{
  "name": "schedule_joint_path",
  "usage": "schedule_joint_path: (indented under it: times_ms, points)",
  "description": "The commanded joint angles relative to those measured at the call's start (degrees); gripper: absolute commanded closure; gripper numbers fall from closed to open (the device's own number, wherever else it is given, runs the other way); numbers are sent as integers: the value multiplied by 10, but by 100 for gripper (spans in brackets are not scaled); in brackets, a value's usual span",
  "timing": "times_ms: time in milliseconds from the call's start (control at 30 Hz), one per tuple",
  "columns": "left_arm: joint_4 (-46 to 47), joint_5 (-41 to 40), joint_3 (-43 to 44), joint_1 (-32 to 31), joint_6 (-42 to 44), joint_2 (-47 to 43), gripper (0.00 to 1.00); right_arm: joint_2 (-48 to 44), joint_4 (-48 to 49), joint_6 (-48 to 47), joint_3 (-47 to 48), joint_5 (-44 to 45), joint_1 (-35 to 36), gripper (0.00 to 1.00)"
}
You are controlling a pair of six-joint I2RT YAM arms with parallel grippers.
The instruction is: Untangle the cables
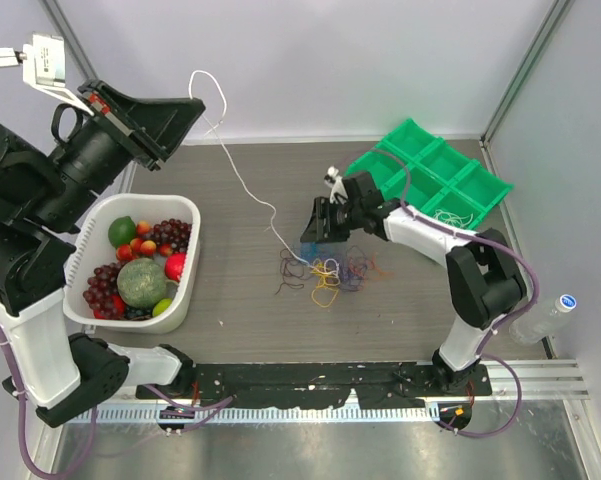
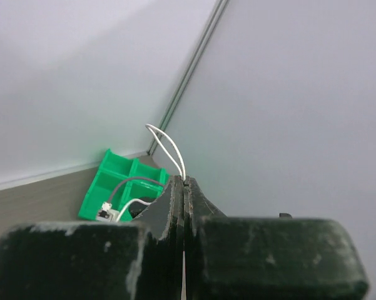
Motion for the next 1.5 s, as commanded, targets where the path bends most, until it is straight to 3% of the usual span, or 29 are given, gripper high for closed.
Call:
schedule_joint_path:
  times_ms: [0,200,400,467,633,867,933,1000,1100,1167,1233,1300,1400,1467]
  points:
    - [86,2,-5,0,-25,12,100,-51,8,17,65,-38,-24,44]
    - [119,21,8,0,-29,25,100,-69,-11,17,117,-62,-52,42]
    - [114,14,3,1,-28,25,100,-126,-24,-80,151,-107,-82,37]
    - [115,19,-1,1,-30,27,100,-157,10,-114,113,-174,-78,37]
    - [121,18,-22,0,-29,18,100,-254,35,-140,-18,-197,-27,37]
    - [114,26,-18,0,-33,26,100,-298,44,-169,-73,-108,33,36]
    - [112,31,-14,1,-36,30,100,-284,70,-173,-73,-66,66,36]
    - [107,32,-6,0,-37,32,100,-282,94,-186,-77,48,98,37]
    - [104,33,-4,0,-36,31,100,-275,139,-191,-78,143,117,39]
    - [100,32,-5,1,-36,31,100,-265,148,-201,-54,137,117,43]
    - [100,29,-11,0,-35,25,100,-250,135,-204,-23,128,119,55]
    - [104,25,-22,0,-32,20,100,-240,127,-208,1,116,120,77]
    - [105,19,-30,0,-26,12,100,-238,107,-209,8,148,122,70]
    - [104,17,-32,0,-23,9,100,-244,105,-209,1,179,121,55]
